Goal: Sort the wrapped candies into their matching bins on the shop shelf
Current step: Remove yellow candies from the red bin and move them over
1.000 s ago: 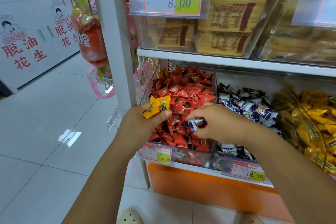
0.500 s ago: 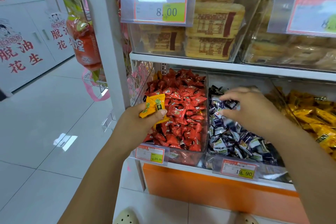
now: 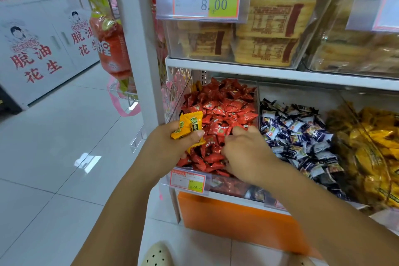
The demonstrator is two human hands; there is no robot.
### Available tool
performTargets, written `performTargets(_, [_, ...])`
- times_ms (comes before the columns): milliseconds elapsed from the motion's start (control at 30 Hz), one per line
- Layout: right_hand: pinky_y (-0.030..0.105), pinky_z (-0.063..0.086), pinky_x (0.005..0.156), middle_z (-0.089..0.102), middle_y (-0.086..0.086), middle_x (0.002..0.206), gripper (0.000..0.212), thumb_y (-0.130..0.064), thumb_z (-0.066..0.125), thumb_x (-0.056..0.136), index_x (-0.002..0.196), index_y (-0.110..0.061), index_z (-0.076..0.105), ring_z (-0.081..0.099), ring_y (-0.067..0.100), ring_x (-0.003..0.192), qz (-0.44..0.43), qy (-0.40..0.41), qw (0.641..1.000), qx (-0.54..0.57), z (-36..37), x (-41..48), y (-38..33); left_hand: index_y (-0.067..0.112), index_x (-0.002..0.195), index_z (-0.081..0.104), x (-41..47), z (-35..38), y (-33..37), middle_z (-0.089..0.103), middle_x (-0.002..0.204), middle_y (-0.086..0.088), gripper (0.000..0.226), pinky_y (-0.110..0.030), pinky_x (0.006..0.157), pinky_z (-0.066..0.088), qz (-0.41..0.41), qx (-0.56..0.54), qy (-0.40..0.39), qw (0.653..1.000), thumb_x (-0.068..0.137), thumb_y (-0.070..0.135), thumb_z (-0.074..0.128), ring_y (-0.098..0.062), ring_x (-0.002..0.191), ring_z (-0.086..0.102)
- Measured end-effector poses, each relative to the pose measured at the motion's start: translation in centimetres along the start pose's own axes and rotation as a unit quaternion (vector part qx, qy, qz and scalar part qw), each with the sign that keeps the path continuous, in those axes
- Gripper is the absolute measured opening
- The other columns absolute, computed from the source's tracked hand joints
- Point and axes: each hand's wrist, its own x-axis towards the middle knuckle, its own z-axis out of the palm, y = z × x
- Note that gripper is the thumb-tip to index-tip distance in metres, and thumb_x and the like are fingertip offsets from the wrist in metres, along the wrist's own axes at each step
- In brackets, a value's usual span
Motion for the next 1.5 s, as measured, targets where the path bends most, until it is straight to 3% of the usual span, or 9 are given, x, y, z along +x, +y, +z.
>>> performTargets(300, [0.033,0.027,0.105,0.06,-0.018,0.1,0.014,-0.038,0.066,0.086,0.083,-0.026,0.074,0.034,0.006,0.107,0.051,0.09,0.951,0.29,-0.7,-2.0,3.9,0.017,0.082,0.065,0.0,0.3,0.2,0.058,0.052,0.006,0.025,-0.01,0.046,0.041,-0.007,-0.02,-0.007,1.0,0.085,0.042,0.066,-0.003,0.048,0.056])
performTargets(467, [0.028,0.035,0.086,0.055,-0.019,0.091,0.011,-0.038,0.06,0.087,0.083,-0.029,0.065,0.043,0.009,0.101,0.149,0.17,0.923,0.311,-2.7,-3.7,6.1,0.025,0.078,0.064,-0.2,0.7,0.6,0.06,0.054,0.003,0.019,-0.018,0.053,0.043,-0.002,-0.01,-0.022,1.0,0.086,0.043,0.065,-0.005,0.053,0.058])
performTargets(633, [0.027,0.04,0.062,0.062,-0.001,0.105,0.017,-0.042,0.064,0.085,0.096,-0.029,0.067,0.048,0.017,0.076,0.27,0.119,0.928,0.226,-3.6,-5.9,9.4,0.021,0.082,0.066,-0.4,-0.3,0.5,0.065,0.066,0.0,0.019,-0.014,0.05,0.046,-0.009,-0.008,-0.029,1.0,0.086,0.04,0.066,-0.009,0.057,0.063])
performTargets(800, [0.009,0.049,0.078,0.062,-0.025,0.096,0.026,-0.018,0.05,0.097,0.11,-0.033,0.066,0.06,-0.01,0.085,0.057,0.062,0.905,0.418,-3.9,-3.6,2.7,0.031,0.085,0.071,-0.6,-2.0,-0.7,0.072,0.081,0.01,0.012,-0.03,0.073,0.057,-0.025,-0.02,-0.027,0.999,0.084,0.043,0.067,-0.008,0.078,0.069])
performTargets(900, [0.016,0.052,0.072,0.069,-0.001,0.107,0.035,-0.003,0.037,0.099,0.118,-0.017,0.064,0.064,0.004,0.086,-0.006,-0.056,0.868,0.493,-2.0,-0.7,-2.0,0.033,0.085,0.071,-0.8,-2.4,-1.4,0.074,0.086,0.005,0.005,-0.041,0.084,0.057,-0.039,-0.049,-0.027,0.998,0.084,0.038,0.07,-0.015,0.087,0.07])
performTargets(1000, [0.007,0.042,0.07,0.063,0.002,0.124,0.035,-0.007,0.036,0.101,0.127,-0.015,0.059,0.06,0.014,0.108,0.002,-0.039,0.905,0.424,-0.1,1.4,-1.7,0.029,0.086,0.072,-0.9,-2.6,-1.9,0.074,0.086,0.002,0.004,-0.042,0.085,0.057,-0.052,-0.054,-0.028,0.997,0.085,0.033,0.07,-0.017,0.088,0.071])
performTargets(1100, [-0.002,0.036,0.065,0.063,-0.003,0.121,0.034,-0.006,0.04,0.1,0.125,-0.019,0.06,0.059,-0.009,0.097,0.005,-0.037,0.912,0.409,0.0,2.0,0.4,0.028,0.088,0.071,-0.8,-3.1,-2.6,0.074,0.087,0.001,0.009,-0.042,0.085,0.057,-0.065,-0.051,-0.033,0.996,0.083,0.036,0.072,-0.017,0.086,0.071])
performTargets(1200, [0.006,0.036,0.06,0.065,-0.009,0.113,0.025,-0.016,0.053,0.097,0.113,-0.028,0.068,0.055,-0.007,0.078,-0.004,-0.048,0.936,0.349,-0.2,2.2,0.9,0.029,0.09,0.072,-0.9,-3.3,-3.1,0.074,0.088,0.003,0.007,-0.041,0.083,0.058,-0.067,-0.05,-0.025,0.996,0.084,0.033,0.071,-0.015,0.088,0.071])
performTargets(1500, [0.032,0.042,0.087,0.062,-0.002,0.112,0.028,-0.039,0.059,0.088,0.114,-0.028,0.064,0.046,0.022,0.112,0.061,0.019,0.981,0.183,1.6,3.5,-3.3,0.027,0.09,0.071,-1.2,-3.3,-3.1,0.073,0.087,0.004,0.008,-0.038,0.08,0.059,-0.064,-0.043,-0.023,0.997,0.084,0.032,0.07,-0.011,0.087,0.07])
